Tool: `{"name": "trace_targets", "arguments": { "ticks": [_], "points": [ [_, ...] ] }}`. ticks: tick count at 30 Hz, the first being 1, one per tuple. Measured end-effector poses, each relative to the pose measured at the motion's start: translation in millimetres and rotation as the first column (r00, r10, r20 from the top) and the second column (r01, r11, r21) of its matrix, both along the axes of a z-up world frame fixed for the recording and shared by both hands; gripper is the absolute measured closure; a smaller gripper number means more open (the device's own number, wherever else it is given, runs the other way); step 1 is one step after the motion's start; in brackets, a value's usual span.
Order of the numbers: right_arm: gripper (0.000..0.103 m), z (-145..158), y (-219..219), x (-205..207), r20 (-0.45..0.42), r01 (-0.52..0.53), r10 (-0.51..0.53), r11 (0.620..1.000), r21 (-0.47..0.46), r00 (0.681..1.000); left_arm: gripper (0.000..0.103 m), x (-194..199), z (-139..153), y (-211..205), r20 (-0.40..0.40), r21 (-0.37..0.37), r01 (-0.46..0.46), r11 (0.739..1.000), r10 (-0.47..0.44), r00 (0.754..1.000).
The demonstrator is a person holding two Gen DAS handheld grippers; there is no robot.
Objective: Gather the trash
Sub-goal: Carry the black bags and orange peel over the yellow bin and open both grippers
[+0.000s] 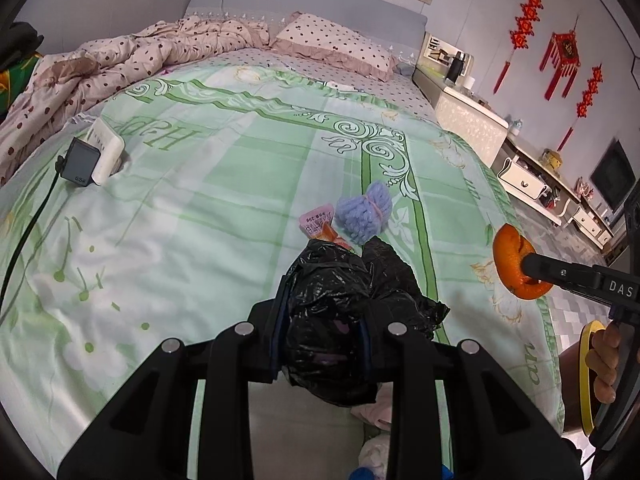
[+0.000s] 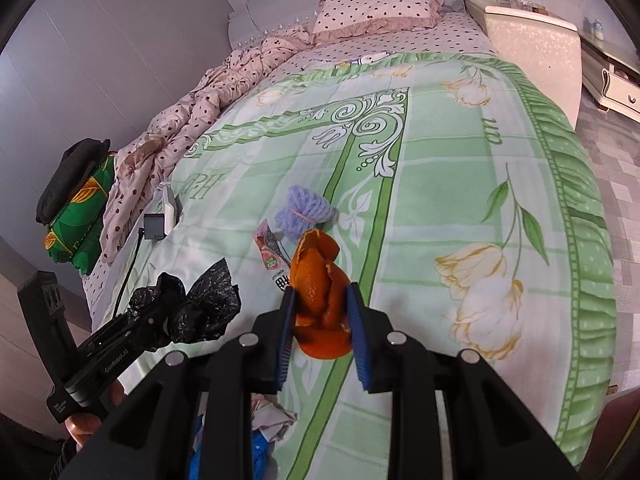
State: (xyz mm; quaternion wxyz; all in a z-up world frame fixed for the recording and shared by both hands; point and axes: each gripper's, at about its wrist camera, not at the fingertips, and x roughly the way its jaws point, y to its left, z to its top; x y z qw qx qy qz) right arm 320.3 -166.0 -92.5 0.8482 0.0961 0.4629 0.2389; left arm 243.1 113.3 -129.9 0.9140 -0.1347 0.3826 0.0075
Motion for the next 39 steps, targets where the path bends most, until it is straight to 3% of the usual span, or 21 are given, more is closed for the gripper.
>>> {"name": "trace_targets", "arguments": {
  "ticks": [10,19,29,39],
  "points": [
    [0.079,57,-54,-50,0.108,0.049,-0.052,0.998,0.028,0.993,0.076,-36,69,-31,0.110,0.020,0.033,0.999,-0.035,0.993],
    [0.079,104,-113,-92,0.202,0.113,-0.127,0.991,0.079,0.971,0.076,-64,124,-90,0.204,0.010,0.127,0.992,-0.127,0.971],
    [0.079,148,-191,-133,0.286,0.216,-0.240,0.970,0.113,0.928,0.076,-85,176,-187,0.273,0.051,0.274,0.961,-0.277,0.921],
    [0.079,168,-270,-171,0.321,0.349,-0.369,0.929,0.120,0.872,0.076,-100,201,-289,0.290,0.061,0.423,0.904,-0.421,0.859]
  ]
}}
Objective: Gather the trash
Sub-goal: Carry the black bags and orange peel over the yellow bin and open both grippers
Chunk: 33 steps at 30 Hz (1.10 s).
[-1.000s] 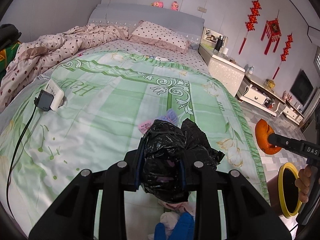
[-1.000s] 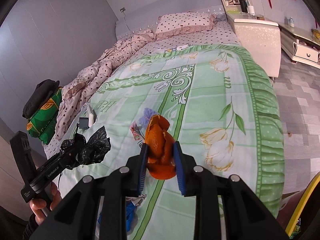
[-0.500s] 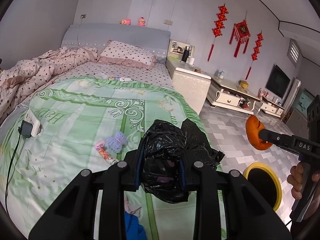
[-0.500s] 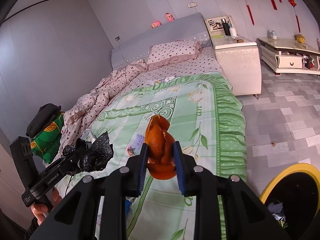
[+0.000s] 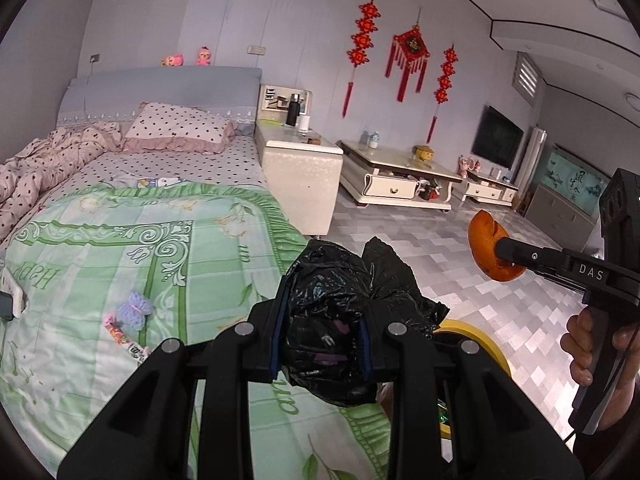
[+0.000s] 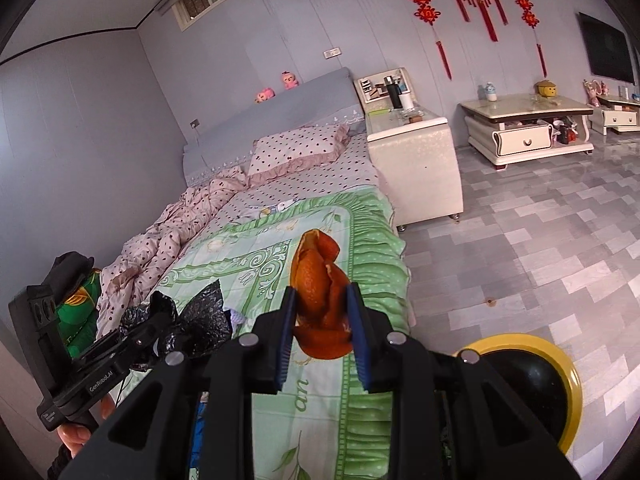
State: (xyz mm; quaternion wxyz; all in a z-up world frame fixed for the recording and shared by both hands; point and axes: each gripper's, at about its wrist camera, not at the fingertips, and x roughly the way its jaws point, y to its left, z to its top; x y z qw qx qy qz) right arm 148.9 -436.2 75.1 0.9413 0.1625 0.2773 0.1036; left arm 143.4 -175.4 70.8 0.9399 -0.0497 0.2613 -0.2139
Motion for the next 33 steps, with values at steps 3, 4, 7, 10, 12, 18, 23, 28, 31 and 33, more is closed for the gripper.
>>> {"name": "trace_targets", "arguments": {
  "ticks": [3,4,7,10,12,18,23,28,31,33],
  "points": [
    [0.079,0,-22,-8,0.005,0.039,-0.039,0.999,-0.001,0.999,0.076,-2,0,-31,-0.007,0.002,0.044,0.999,-0.044,0.999],
    [0.079,-1,-29,-10,0.005,0.052,-0.052,0.999,0.000,0.999,0.076,-4,-1,-40,-0.009,0.002,0.058,0.998,-0.058,0.998],
    [0.079,-7,-49,-15,-0.007,0.089,-0.089,0.996,0.007,0.996,0.076,-6,-7,-69,-0.020,0.007,0.095,0.995,-0.095,0.995],
    [0.079,-17,-68,-18,-0.030,0.119,-0.119,0.993,0.018,0.992,0.076,-7,-16,-94,-0.037,0.010,0.130,0.991,-0.130,0.991],
    [0.079,-25,-80,-19,-0.046,0.136,-0.135,0.990,0.022,0.990,0.076,-7,-25,-109,-0.047,0.020,0.151,0.988,-0.150,0.988],
    [0.079,-48,-110,-23,-0.083,0.179,-0.176,0.983,0.035,0.981,0.076,2,-53,-143,-0.101,0.023,0.198,0.980,-0.195,0.976],
    [0.079,-71,-128,-22,-0.121,0.204,-0.198,0.978,0.045,0.973,0.076,12,-82,-165,-0.147,0.038,0.227,0.973,-0.219,0.965],
    [0.079,-96,-143,-18,-0.163,0.227,-0.215,0.972,0.060,0.963,0.076,20,-112,-186,-0.190,0.054,0.259,0.964,-0.244,0.951],
    [0.079,-110,-149,-17,-0.192,0.241,-0.225,0.968,0.067,0.955,0.076,25,-129,-197,-0.221,0.055,0.278,0.959,-0.260,0.940],
    [0.079,-119,-153,-15,-0.212,0.251,-0.233,0.966,0.064,0.949,0.076,26,-140,-202,-0.236,0.058,0.292,0.955,-0.271,0.933]
  ]
}}
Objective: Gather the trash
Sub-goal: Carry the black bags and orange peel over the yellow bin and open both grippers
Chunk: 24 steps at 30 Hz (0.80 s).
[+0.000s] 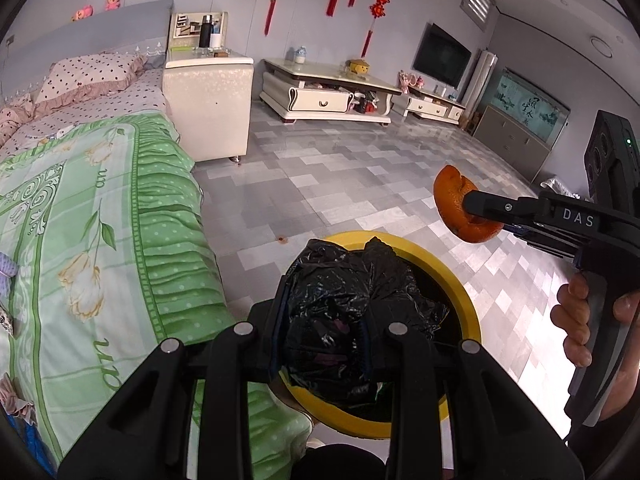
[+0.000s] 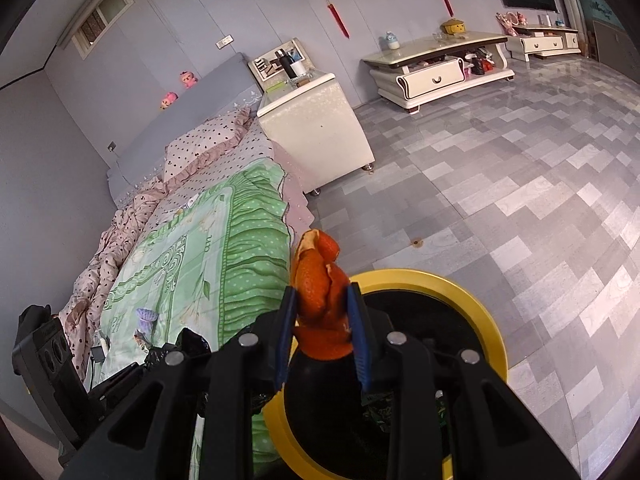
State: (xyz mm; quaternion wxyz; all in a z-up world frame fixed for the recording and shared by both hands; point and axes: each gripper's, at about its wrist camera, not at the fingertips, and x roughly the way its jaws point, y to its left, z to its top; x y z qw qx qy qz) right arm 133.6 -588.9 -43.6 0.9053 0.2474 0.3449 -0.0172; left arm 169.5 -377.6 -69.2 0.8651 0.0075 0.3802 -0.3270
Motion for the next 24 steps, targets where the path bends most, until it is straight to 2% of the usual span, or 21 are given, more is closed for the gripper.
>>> {"name": "trace_targets", "arguments": {
  "ticks": [10,19,24],
  "points": [
    [0.078,-28,-13,3,-0.050,0.022,-0.021,1.000,0.018,0.999,0.074,-1,-37,-23,-0.047,0.023,0.050,0.998,-0.049,0.998],
    [0.075,-26,-15,-1,-0.046,0.036,-0.035,0.999,0.014,0.998,0.070,-3,-35,-23,-0.047,0.004,0.060,0.998,-0.060,0.997],
    [0.073,-25,-17,-1,-0.050,0.058,-0.057,0.998,0.012,0.997,0.064,-5,-33,-18,-0.048,-0.001,0.049,0.999,-0.049,0.998]
  ]
}}
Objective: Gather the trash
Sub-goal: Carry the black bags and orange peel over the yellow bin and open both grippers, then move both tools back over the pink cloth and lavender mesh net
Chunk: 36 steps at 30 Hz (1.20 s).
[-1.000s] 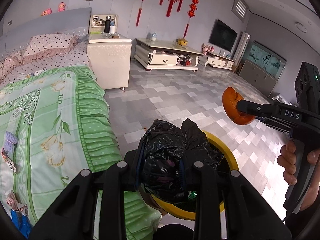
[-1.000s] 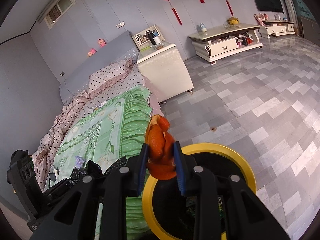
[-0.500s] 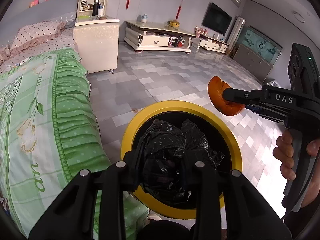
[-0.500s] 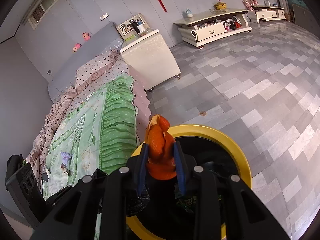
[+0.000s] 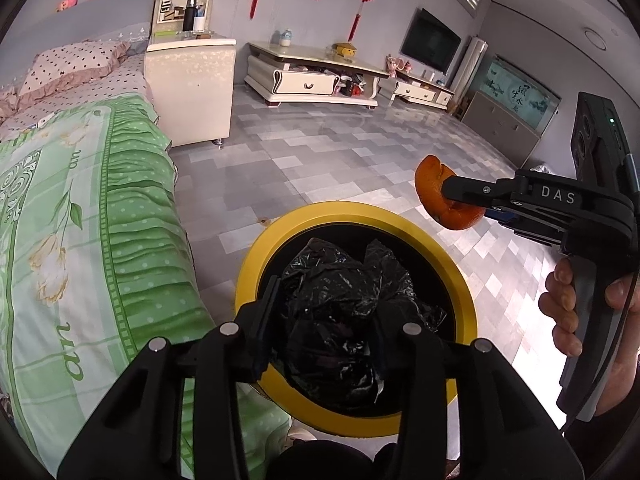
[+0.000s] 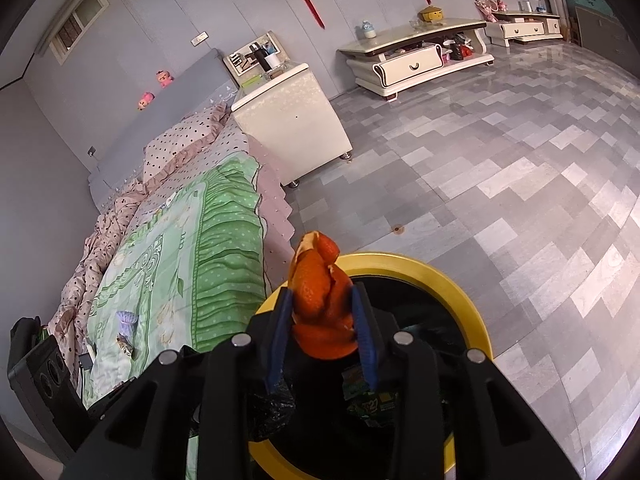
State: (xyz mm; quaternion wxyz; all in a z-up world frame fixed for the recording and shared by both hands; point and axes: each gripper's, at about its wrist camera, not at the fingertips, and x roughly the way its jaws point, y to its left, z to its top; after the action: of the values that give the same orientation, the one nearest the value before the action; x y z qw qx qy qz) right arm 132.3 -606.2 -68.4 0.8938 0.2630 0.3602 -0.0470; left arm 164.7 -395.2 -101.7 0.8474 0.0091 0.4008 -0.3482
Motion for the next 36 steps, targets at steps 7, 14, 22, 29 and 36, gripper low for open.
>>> {"name": "trace_targets", "arguments": {
  "ticks": [7,14,22,29,36],
  "points": [
    [0.064,4,-1,-3,0.000,0.037,-0.037,0.999,-0.034,0.999,0.048,3,1,10,-0.014,-0.022,-0.022,1.000,0.022,1.000],
    [0.055,11,1,-6,0.007,0.052,-0.052,0.997,-0.049,0.999,0.024,-1,10,24,0.011,-0.047,-0.043,0.998,0.044,0.999],
    [0.046,22,27,2,0.015,0.009,-0.008,0.998,-0.064,1.000,0.016,-4,28,73,0.070,-0.050,-0.108,0.993,0.111,0.991],
    [0.039,42,71,19,0.044,-0.068,0.072,0.994,-0.089,0.996,0.015,2,44,130,0.097,-0.056,-0.188,0.981,0.193,0.976],
    [0.039,58,129,49,0.055,-0.177,0.183,0.979,-0.099,0.982,0.015,17,54,194,0.129,-0.047,-0.290,0.956,0.293,0.947]
  ]
}}
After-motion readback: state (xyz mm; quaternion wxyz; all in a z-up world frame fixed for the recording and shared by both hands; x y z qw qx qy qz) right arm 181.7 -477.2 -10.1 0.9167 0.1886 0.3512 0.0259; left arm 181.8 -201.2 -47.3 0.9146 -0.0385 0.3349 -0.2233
